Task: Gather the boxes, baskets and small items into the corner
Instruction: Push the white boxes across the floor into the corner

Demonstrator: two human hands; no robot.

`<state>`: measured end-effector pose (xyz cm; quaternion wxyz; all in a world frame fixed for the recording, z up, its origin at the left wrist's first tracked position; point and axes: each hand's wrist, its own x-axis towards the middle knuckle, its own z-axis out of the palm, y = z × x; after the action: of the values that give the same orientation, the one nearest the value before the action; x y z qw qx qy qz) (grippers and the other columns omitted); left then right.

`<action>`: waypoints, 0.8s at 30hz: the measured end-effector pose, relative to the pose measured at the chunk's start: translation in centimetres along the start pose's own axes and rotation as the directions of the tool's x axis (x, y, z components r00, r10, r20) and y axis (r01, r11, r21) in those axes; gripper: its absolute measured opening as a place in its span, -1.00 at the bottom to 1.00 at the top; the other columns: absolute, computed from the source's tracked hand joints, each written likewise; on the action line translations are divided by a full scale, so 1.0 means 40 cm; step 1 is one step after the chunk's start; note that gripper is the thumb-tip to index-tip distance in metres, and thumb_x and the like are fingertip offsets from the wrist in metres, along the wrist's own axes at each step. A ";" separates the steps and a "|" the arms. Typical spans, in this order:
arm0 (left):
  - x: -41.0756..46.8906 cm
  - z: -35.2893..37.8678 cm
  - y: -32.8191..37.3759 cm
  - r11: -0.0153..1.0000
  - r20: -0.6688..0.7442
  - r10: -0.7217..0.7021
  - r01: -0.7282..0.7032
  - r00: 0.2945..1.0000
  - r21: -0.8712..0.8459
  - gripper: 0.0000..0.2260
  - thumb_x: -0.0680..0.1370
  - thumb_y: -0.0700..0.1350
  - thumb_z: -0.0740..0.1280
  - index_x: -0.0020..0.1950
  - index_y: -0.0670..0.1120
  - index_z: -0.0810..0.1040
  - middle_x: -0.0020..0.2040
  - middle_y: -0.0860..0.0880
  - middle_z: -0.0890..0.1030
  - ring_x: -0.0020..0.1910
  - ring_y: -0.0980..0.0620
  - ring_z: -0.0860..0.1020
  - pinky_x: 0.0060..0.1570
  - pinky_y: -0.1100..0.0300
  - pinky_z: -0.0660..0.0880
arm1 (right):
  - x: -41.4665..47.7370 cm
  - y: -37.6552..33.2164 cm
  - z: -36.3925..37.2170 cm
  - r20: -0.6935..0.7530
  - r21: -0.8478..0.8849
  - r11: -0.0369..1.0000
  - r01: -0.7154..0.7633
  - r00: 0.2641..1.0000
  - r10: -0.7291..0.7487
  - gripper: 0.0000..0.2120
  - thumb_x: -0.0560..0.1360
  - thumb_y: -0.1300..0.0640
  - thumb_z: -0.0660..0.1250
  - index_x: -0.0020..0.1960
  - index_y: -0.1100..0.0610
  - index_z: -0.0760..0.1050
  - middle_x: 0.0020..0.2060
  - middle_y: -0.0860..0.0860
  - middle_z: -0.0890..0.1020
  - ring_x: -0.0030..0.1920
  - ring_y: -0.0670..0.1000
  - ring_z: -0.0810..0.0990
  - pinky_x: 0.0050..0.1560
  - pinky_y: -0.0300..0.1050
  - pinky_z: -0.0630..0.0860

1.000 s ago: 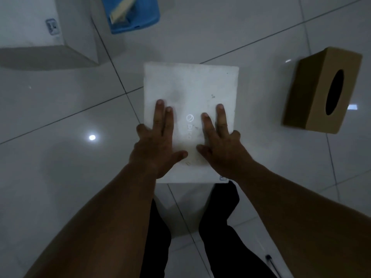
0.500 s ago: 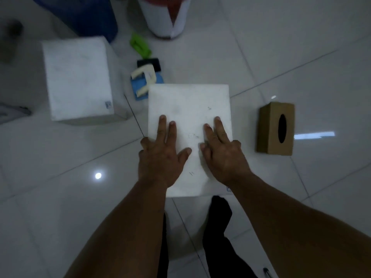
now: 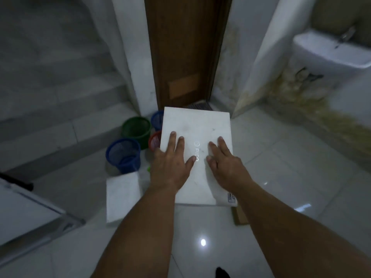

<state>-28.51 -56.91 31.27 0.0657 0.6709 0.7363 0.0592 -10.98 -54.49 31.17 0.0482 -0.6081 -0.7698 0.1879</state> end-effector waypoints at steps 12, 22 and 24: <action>0.006 -0.261 0.138 0.993 -0.202 0.106 -0.113 0.974 -0.022 -0.31 0.57 0.37 -0.05 0.60 0.08 -0.09 0.61 0.03 -0.14 0.45 -0.30 0.20 0.34 -0.16 0.32 | -0.092 -0.042 -0.312 -0.224 -0.095 0.992 -0.077 0.973 0.055 -0.48 0.67 -0.14 -0.11 0.59 -0.08 -0.06 0.60 -0.05 -0.15 0.46 0.25 0.29 0.40 0.14 0.32; 0.086 -0.238 0.337 0.971 -0.158 0.232 -0.237 0.960 -0.011 -0.31 0.56 0.37 -0.04 0.60 0.08 -0.05 0.62 0.03 -0.10 0.45 -0.27 0.22 0.28 -0.14 0.41 | -0.082 0.154 -0.363 -0.273 0.000 0.978 -0.208 0.941 0.200 -0.52 0.66 -0.11 -0.09 0.57 -0.12 0.02 0.60 -0.07 -0.07 0.44 0.26 0.33 0.37 0.18 0.33; 0.117 -0.220 0.411 0.961 -0.151 0.274 -0.278 0.950 -0.006 -0.31 0.56 0.38 -0.05 0.60 0.08 -0.04 0.62 0.01 -0.09 0.46 -0.28 0.23 0.31 -0.14 0.39 | -0.083 0.222 -0.386 -0.282 0.013 0.971 -0.240 0.930 0.234 -0.52 0.66 -0.10 -0.09 0.57 -0.11 0.02 0.60 -0.07 -0.06 0.45 0.26 0.32 0.38 0.17 0.30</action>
<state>-14.37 -50.71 42.73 0.0105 0.7598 0.6374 0.1277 2.68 -52.41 42.87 0.1277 -0.7176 -0.6780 0.0954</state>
